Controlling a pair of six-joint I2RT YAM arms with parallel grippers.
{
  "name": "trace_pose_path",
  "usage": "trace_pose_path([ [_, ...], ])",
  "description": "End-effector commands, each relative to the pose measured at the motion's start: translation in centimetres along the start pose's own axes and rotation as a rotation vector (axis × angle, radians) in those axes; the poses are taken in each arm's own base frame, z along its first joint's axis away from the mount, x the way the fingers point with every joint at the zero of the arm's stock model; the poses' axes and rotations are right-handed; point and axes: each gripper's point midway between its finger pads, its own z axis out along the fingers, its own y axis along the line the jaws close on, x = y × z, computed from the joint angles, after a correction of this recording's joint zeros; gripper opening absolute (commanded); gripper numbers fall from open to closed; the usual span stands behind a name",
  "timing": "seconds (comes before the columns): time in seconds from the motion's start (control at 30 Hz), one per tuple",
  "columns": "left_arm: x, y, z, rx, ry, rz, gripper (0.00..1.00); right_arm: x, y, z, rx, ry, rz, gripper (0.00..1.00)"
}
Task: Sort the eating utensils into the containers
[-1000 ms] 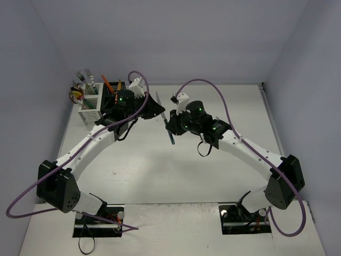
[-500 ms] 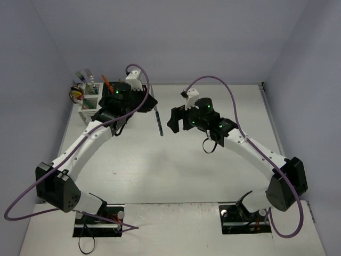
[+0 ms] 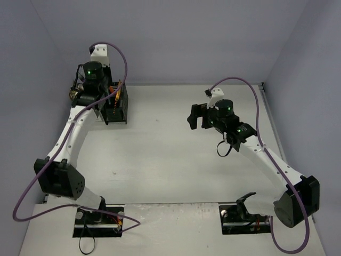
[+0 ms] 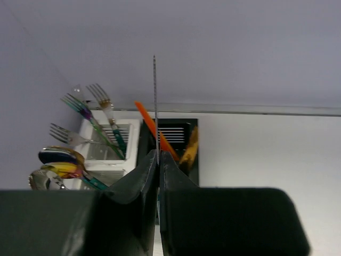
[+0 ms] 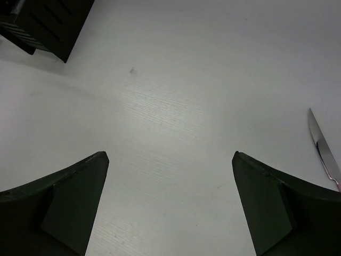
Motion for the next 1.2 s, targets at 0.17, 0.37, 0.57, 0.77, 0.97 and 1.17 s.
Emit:
trace_pose_path([
  [0.17, -0.8, 1.8, 5.9, -0.116, -0.068, 0.067, 0.00, -0.8, -3.3, -2.0, 0.135, -0.043, -0.004, 1.00],
  [0.37, 3.6, 1.3, 8.0, -0.111, 0.027, 0.100, 0.00, 0.0, -6.0, -2.5, 0.230, -0.023, 0.018, 1.00],
  [0.57, 5.4, 1.1, 7.0, -0.088, 0.114, 0.098, 0.29, 2.1, -10.8, -2.1, 0.384, 0.089, 0.066, 1.00],
  [0.77, 4.8, 1.0, 4.4, -0.053, 0.122, 0.057, 0.54, 4.7, -15.4, -0.8, 0.470, 0.233, 0.144, 1.00],
  [0.97, 3.7, -0.5, 0.9, 0.044, 0.142, -0.055, 0.68, 7.4, -17.9, 1.1, 0.475, 0.373, 0.243, 1.00],
  [1.17, 5.7, -3.2, -3.5, 0.188, 0.231, -0.159, 0.70, 10.3, -20.3, 3.2, 0.487, 0.489, 0.299, 1.00],
])
